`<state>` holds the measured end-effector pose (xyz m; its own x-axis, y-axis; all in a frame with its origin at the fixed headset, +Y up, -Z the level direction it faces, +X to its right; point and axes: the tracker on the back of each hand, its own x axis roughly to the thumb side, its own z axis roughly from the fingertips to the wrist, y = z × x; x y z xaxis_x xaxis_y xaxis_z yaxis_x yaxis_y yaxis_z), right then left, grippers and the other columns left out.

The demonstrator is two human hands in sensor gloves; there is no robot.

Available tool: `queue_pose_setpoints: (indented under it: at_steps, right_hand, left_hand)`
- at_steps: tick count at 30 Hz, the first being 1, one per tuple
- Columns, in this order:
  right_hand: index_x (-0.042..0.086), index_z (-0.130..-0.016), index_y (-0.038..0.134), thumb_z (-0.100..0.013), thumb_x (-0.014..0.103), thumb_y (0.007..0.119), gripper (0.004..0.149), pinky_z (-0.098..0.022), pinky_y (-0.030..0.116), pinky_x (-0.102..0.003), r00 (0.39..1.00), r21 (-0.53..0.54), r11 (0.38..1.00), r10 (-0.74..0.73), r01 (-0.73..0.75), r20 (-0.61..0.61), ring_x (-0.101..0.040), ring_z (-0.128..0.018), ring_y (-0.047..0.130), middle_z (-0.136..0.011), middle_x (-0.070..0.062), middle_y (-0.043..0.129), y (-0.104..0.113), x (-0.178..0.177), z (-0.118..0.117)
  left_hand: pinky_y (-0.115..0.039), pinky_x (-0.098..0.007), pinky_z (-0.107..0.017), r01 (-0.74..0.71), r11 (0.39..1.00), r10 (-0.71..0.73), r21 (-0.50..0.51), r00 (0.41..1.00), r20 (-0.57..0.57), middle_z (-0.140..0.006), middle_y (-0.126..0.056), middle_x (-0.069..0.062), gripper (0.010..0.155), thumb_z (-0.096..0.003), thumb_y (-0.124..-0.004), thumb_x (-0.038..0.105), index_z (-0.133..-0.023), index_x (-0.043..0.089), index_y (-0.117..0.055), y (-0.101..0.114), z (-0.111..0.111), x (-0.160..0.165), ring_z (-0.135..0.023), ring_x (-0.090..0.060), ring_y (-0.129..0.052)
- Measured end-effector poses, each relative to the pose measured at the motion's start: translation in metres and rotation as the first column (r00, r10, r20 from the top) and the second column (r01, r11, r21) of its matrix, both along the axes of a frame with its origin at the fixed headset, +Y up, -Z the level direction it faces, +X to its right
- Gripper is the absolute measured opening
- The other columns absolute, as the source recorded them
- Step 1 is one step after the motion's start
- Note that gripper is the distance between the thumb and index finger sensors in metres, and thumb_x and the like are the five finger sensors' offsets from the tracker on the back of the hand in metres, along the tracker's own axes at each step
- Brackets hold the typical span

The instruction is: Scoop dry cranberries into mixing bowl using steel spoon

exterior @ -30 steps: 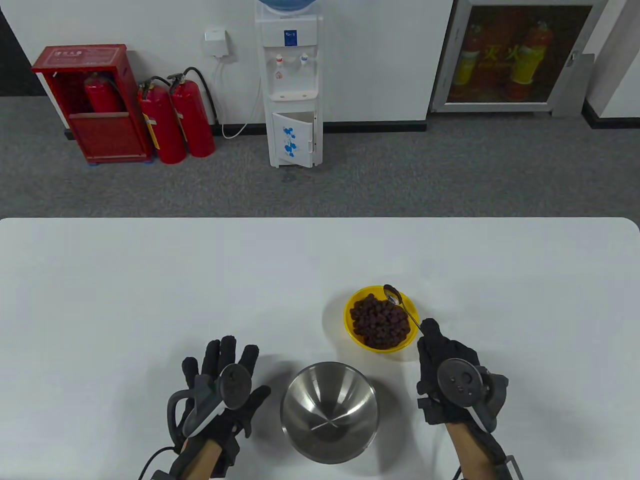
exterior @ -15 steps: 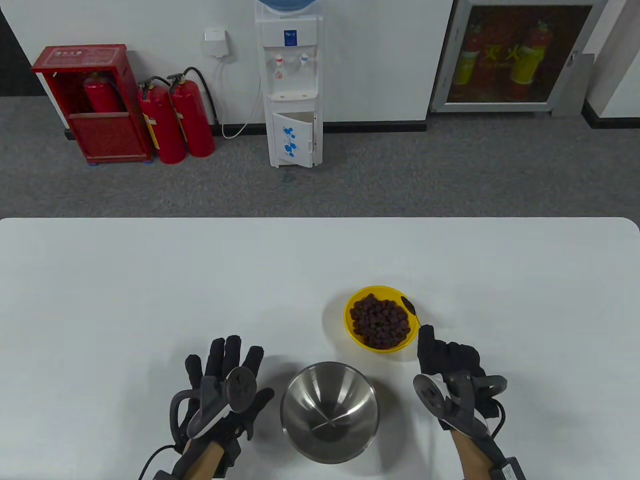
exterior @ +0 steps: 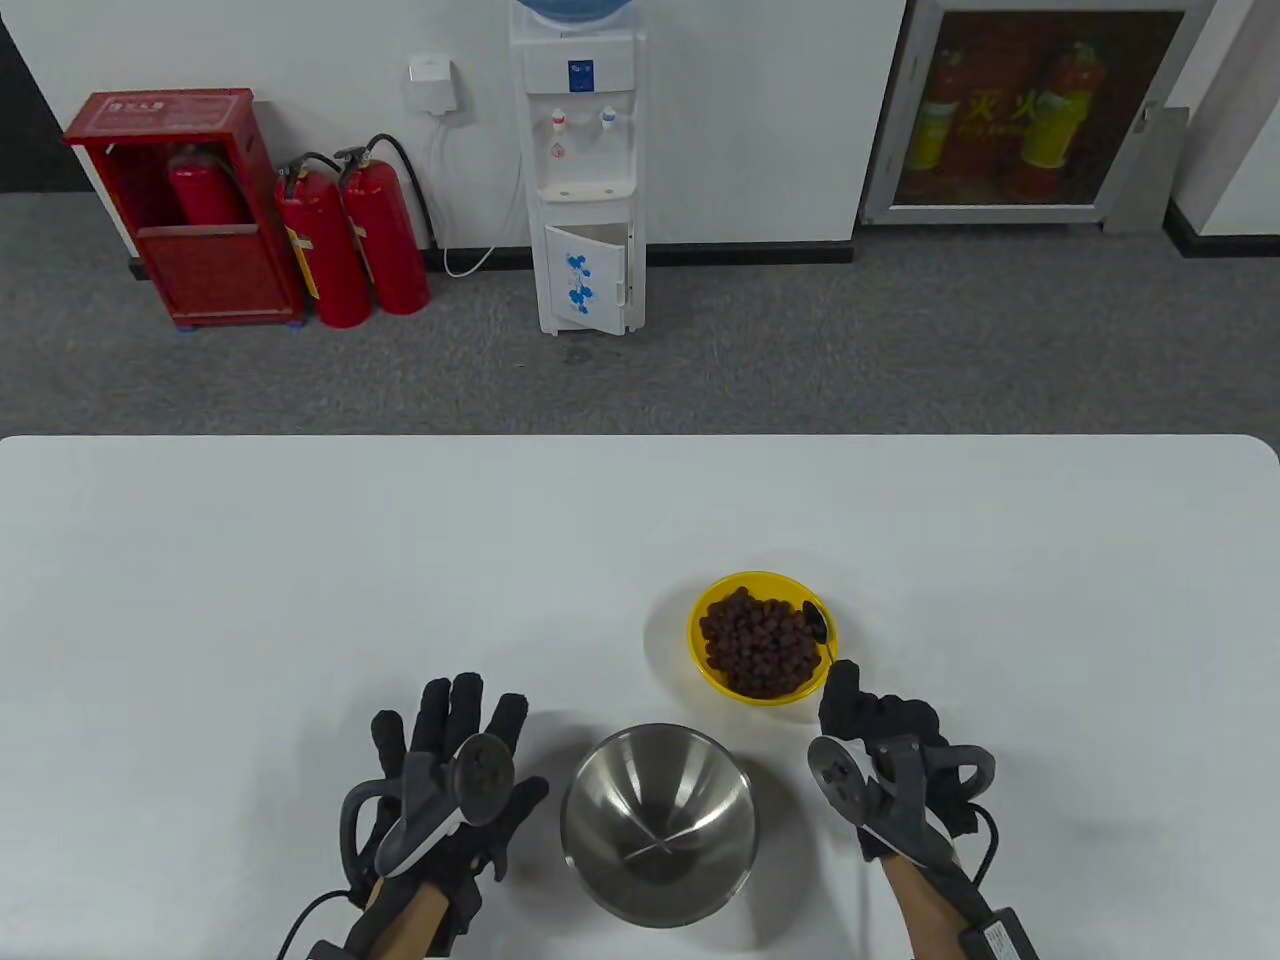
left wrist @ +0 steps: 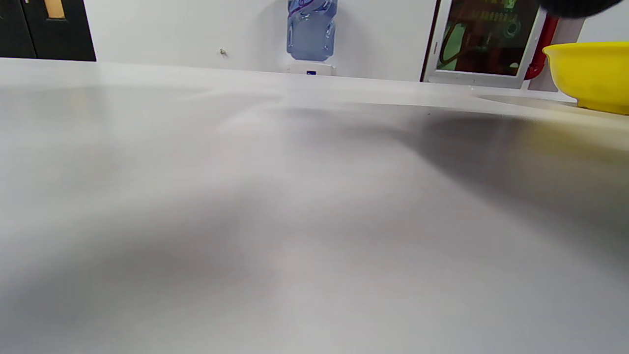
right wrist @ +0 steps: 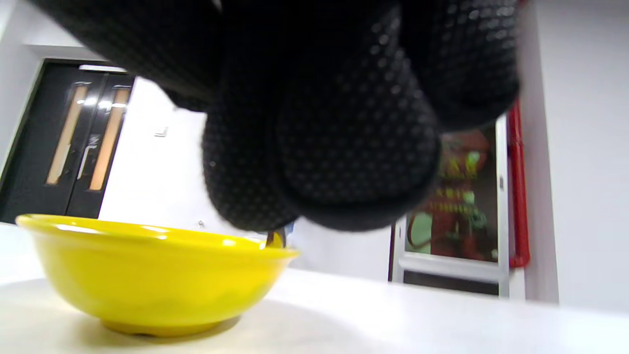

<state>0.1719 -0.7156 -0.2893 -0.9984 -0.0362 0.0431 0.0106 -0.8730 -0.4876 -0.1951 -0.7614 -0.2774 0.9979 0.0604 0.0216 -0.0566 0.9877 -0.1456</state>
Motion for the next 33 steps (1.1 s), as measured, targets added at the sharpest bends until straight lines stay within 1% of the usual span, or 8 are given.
queue_pose_setpoints:
  at_steps: [2, 6, 9, 10, 14, 20, 26, 33]
  right_hand:
    - [0.012, -0.076, 0.089, -0.045, 0.037, 0.081, 0.040, -0.037, 0.089, -0.039, 0.987, -0.078, 0.985, -0.152, 0.156, 0.046, -0.009, -0.031, 0.110, -0.053, 0.006, 0.105, -0.002, 0.007, -0.004]
    - [0.009, -0.077, 0.088, -0.046, 0.035, 0.082, 0.041, -0.036, 0.088, -0.041, 0.856, -0.165, 0.840, -0.498, 0.516, 0.143, -0.012, -0.032, 0.110, -0.052, 0.003, 0.105, -0.010, 0.030, -0.011]
    - [0.007, -0.077, 0.087, -0.046, 0.034, 0.082, 0.042, -0.036, 0.088, -0.041, 0.701, -0.214, 0.668, -0.682, 0.713, 0.208, -0.013, -0.032, 0.110, -0.053, 0.002, 0.105, -0.021, 0.046, -0.016]
    - [0.006, -0.078, 0.087, -0.047, 0.034, 0.082, 0.042, -0.036, 0.088, -0.042, 0.609, -0.225, 0.567, -0.755, 0.792, 0.241, -0.013, -0.032, 0.110, -0.053, 0.001, 0.104, -0.028, 0.052, -0.018]
    - [0.005, -0.079, 0.086, -0.048, 0.033, 0.081, 0.043, -0.038, 0.086, -0.043, 0.444, -0.252, 0.382, -0.853, 0.889, 0.274, -0.016, -0.036, 0.109, -0.056, 0.000, 0.103, -0.044, 0.060, -0.023]
    - [0.006, -0.080, 0.085, -0.048, 0.034, 0.080, 0.042, -0.039, 0.086, -0.043, 0.420, -0.254, 0.354, -0.860, 0.900, 0.289, -0.015, -0.038, 0.109, -0.058, 0.001, 0.103, -0.049, 0.060, -0.025]
    - [0.005, -0.080, 0.085, -0.048, 0.033, 0.080, 0.042, -0.040, 0.086, -0.043, 0.330, -0.234, 0.265, -0.894, 0.935, 0.304, -0.016, -0.039, 0.109, -0.059, 0.000, 0.102, -0.054, 0.065, -0.025]
    - [0.006, -0.080, 0.085, -0.048, 0.033, 0.079, 0.042, -0.040, 0.085, -0.043, 0.290, -0.215, 0.230, -0.905, 0.949, 0.311, -0.016, -0.039, 0.109, -0.060, 0.000, 0.102, -0.055, 0.070, -0.023]
  left_hand:
    - [-0.002, -0.070, -0.071, 0.000, 1.000, 0.000, -0.002, 1.000, 0.000, -0.119, 0.001, 0.007, 0.081, -0.0396, -0.058, 0.076, -0.105, 0.053, -0.016, 0.000, 0.000, 0.000, -0.115, -0.027, -0.002]
    - [-0.002, -0.070, -0.071, -0.002, 1.000, 0.002, -0.002, 1.000, -0.001, -0.119, 0.000, 0.007, 0.080, -0.0395, -0.058, 0.076, -0.104, 0.053, -0.016, 0.000, 0.000, 0.000, -0.115, -0.027, -0.002]
    - [-0.002, -0.070, -0.071, -0.002, 1.000, 0.002, -0.004, 1.000, 0.000, -0.119, 0.000, 0.007, 0.080, -0.0396, -0.058, 0.076, -0.105, 0.053, -0.016, 0.000, 0.000, 0.000, -0.115, -0.027, -0.003]
    - [-0.002, -0.070, -0.071, -0.003, 1.000, 0.003, -0.006, 1.000, 0.000, -0.119, 0.000, 0.007, 0.080, -0.0396, -0.058, 0.076, -0.105, 0.053, -0.016, 0.000, 0.000, 0.000, -0.115, -0.027, -0.003]
    - [-0.002, -0.070, -0.071, -0.005, 1.000, 0.005, -0.006, 1.000, -0.001, -0.119, 0.000, 0.007, 0.080, -0.0397, -0.058, 0.076, -0.105, 0.053, -0.016, 0.000, 0.000, 0.000, -0.115, -0.027, -0.003]
    - [-0.002, -0.070, -0.071, -0.005, 1.000, 0.005, -0.009, 1.000, -0.003, -0.119, 0.000, 0.007, 0.080, -0.0397, -0.058, 0.076, -0.105, 0.053, -0.016, 0.000, 0.000, 0.000, -0.115, -0.027, -0.003]
    - [-0.002, -0.070, -0.071, -0.004, 1.000, 0.004, -0.009, 1.000, -0.001, -0.119, -0.001, 0.007, 0.080, -0.0396, -0.058, 0.076, -0.105, 0.053, -0.017, 0.000, 0.000, 0.000, -0.115, -0.027, -0.003]
    - [-0.002, -0.070, -0.071, -0.004, 1.000, 0.004, -0.006, 1.000, -0.001, -0.119, -0.001, 0.007, 0.080, -0.0397, -0.058, 0.076, -0.105, 0.053, -0.017, 0.000, -0.001, 0.000, -0.115, -0.027, -0.003]
